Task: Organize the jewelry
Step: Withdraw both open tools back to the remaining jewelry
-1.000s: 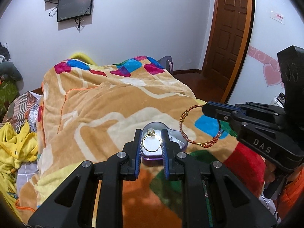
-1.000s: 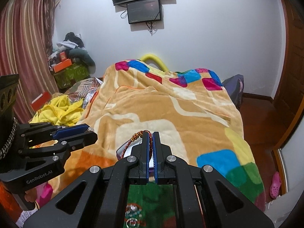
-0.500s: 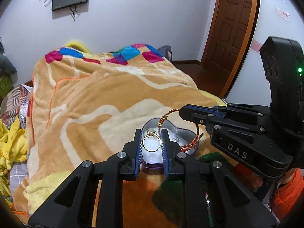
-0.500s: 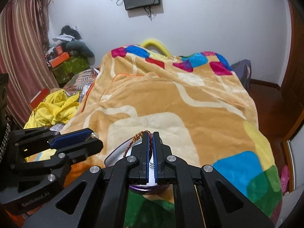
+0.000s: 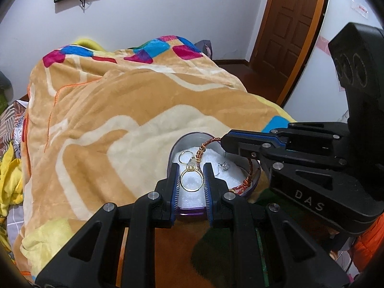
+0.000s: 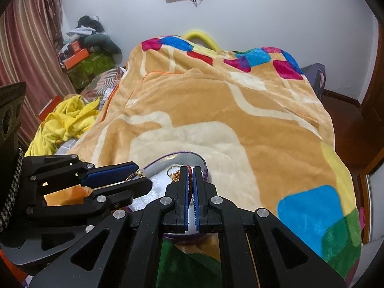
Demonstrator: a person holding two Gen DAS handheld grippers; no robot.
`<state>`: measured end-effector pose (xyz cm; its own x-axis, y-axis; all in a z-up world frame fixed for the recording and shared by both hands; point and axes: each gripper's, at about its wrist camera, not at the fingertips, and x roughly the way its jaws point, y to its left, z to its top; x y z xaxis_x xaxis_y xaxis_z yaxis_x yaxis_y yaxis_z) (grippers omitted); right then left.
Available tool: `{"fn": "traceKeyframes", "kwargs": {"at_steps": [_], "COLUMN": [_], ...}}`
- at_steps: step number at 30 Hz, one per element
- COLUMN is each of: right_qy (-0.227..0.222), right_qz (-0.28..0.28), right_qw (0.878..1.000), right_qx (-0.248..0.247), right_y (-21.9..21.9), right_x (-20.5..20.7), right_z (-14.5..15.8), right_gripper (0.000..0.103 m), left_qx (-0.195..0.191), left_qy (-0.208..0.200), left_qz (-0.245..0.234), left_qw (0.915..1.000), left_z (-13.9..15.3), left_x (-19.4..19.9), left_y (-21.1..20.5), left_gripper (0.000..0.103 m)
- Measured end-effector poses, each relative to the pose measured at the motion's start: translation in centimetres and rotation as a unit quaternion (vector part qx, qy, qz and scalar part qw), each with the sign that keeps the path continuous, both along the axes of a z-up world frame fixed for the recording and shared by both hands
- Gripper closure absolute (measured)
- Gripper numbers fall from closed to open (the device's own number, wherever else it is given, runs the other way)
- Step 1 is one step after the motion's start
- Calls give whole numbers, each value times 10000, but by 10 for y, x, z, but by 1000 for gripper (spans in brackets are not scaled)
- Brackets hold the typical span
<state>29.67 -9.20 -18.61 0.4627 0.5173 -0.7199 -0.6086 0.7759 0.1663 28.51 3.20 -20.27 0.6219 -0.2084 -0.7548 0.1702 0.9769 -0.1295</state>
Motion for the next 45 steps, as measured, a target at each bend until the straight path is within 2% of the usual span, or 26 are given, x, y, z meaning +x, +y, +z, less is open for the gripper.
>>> {"fn": "traceKeyframes", "kwargs": {"at_steps": [8, 14, 17, 21, 24, 35, 39, 45], "right_qy": [206, 108, 49, -86, -217, -696, -737, -686], "right_qz": [8, 26, 21, -46, -70, -156, -202, -306], "right_qw": [9997, 9996, 9996, 9997, 9995, 9974, 9971, 9972], "right_qx": [-150, -258, -270, -230, -200, -100, -39, -36], "right_y": [-3, -4, -5, -10, -13, -29, -35, -45], "right_x": [2, -3, -7, -15, -25, -71, -84, -100], "right_z": [-1, 5, 9, 19, 28, 59, 62, 57], "right_gripper": [97, 95, 90, 78, 77, 70, 70, 70], "left_qx": [102, 171, 147, 159, 217, 347, 350, 262], "left_qy": [19, -117, -184, -282, -375, -699, -739, -560], "left_qz": [-80, 19, 83, 148, 176, 272, 271, 233], "left_qw": [9999, 9998, 9997, 9994, 9989, 9966, 9963, 9978], "left_z": [0, 12, 20, 33, 42, 70, 73, 62], "left_x": [0, -8, -14, -24, -34, -79, -94, -108], "left_y": [-4, -1, 3, 5, 5, -1, -2, -4], "left_gripper": [85, 85, 85, 85, 84, 63, 61, 61]}}
